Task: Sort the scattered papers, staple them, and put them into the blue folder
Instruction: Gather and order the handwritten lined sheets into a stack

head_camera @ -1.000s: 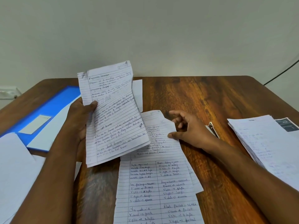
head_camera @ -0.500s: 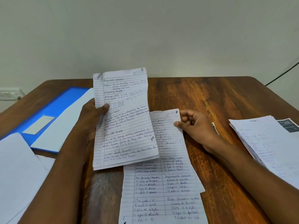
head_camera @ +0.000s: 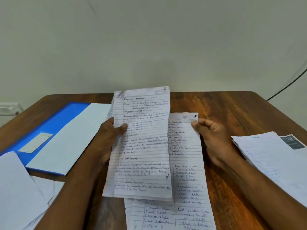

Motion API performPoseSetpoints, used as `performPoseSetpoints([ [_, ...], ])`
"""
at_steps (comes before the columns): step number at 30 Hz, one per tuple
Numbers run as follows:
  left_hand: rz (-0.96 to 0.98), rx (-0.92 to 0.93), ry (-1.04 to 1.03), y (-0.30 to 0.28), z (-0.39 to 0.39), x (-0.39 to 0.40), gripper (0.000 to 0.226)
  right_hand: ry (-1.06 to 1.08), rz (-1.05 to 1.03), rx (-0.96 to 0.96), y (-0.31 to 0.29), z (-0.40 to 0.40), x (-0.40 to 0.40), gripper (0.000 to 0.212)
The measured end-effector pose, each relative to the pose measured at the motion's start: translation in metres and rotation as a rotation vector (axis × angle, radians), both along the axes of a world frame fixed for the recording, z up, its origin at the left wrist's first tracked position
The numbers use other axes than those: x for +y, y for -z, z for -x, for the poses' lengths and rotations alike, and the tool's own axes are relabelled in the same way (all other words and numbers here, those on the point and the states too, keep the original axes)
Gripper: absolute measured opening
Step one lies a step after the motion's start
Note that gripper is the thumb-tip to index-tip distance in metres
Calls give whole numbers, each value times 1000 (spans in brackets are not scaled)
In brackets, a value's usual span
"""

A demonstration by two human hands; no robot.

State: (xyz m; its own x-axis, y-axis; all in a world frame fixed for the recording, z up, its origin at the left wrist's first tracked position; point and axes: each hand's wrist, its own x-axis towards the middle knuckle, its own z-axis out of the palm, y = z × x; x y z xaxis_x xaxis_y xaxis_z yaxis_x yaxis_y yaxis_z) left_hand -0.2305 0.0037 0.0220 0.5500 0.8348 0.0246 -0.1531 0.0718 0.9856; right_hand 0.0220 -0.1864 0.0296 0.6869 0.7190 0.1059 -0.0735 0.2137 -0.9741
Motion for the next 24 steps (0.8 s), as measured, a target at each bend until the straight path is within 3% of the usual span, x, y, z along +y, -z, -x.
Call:
performPoseSetpoints([
  [12,42,53,129,4,-27,-29,34,52,-60,157,-21,7,-11,18],
  [24,26,66,165,9,-41,-44,34,64,-35,187,-18,12,-10,22],
])
